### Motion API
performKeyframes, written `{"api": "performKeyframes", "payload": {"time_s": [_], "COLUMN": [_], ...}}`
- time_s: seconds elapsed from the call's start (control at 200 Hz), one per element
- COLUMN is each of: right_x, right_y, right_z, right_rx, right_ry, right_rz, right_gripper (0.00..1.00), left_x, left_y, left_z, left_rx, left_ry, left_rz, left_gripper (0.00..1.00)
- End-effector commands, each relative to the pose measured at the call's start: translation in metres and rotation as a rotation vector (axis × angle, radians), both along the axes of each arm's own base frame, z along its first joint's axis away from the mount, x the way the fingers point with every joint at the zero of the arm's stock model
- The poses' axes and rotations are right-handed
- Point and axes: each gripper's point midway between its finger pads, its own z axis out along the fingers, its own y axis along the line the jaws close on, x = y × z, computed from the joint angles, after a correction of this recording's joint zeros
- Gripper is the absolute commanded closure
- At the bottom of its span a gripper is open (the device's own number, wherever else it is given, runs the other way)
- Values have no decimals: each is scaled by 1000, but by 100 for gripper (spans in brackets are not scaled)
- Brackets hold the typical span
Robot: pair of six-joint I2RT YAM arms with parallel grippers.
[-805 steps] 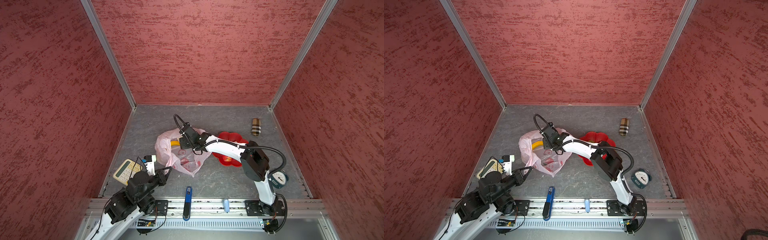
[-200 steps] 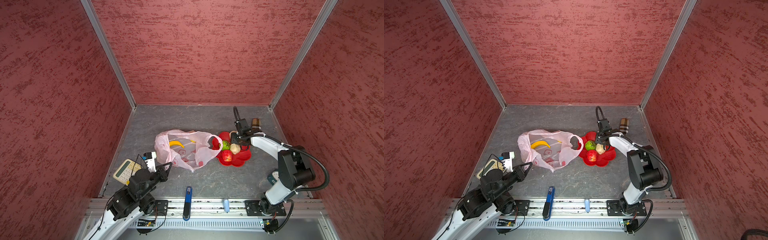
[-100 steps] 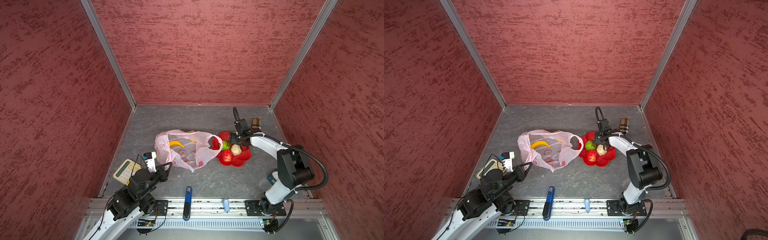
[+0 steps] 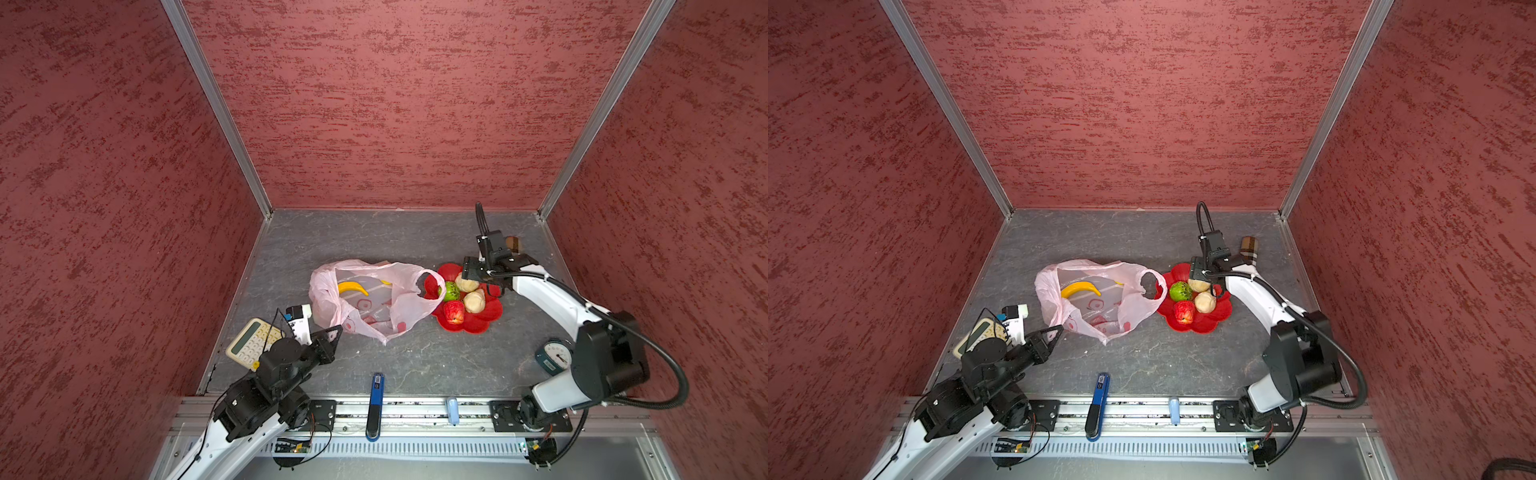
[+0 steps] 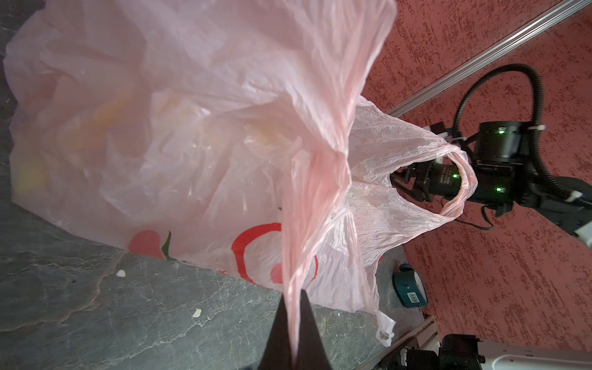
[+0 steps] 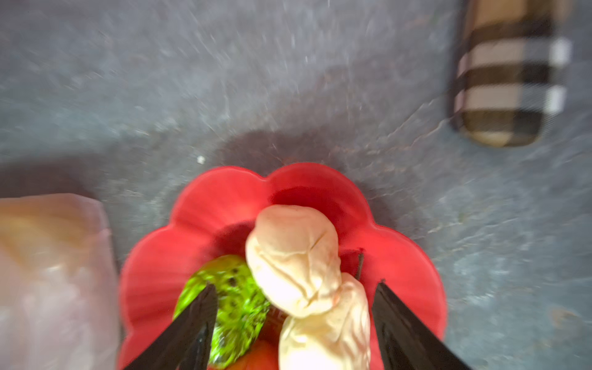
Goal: Take fruits out of the plastic bag
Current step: Place the fruit on the plate, then shake the plastic bag at the center of the table.
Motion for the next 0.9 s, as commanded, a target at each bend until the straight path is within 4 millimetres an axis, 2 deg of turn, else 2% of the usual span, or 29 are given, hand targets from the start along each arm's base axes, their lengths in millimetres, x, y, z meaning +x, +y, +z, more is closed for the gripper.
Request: {"api": "performKeyframes", "payload": {"time_s": [0.0,0.07,0.14,0.24,0.376,0.471,0.566,0.586,0.751,0.897], "right_x": [-5,-5,0,1,-12,-23,-25,-21,-26,-28], "right_y": [12,27,37,65,109,140,162,168,204,212], "right_z": [64,88,102,127,162,174,165,151,109,71], "right_rx": [36,112,160,220,189,185,191,186,192,130], "right_ry": [-151,-221,-263,-313,-359,-382,-349,-314,-191,-93], "right_rz": [55,110,146,256,424,542,610,623,746,787], "right_gripper": [23,24,25,27,25,22,21,21,20,20], "left_x": [0,1,1,1,2,2,2,1,2,2], "left_y": [5,4,4,5,7,5,3,3,2,0], "left_z": [13,16,19,23,29,32,31,31,31,31], "left_rx": [4,5,0,1,9,8,7,7,6,-1], "left_ry": [-41,-53,-60,-68,-88,-92,-87,-86,-91,-93], "left_rz": [13,9,8,9,16,7,-2,-5,-6,-14], "left_gripper": [100,100,100,100,100,100,100,100,100,100]}}
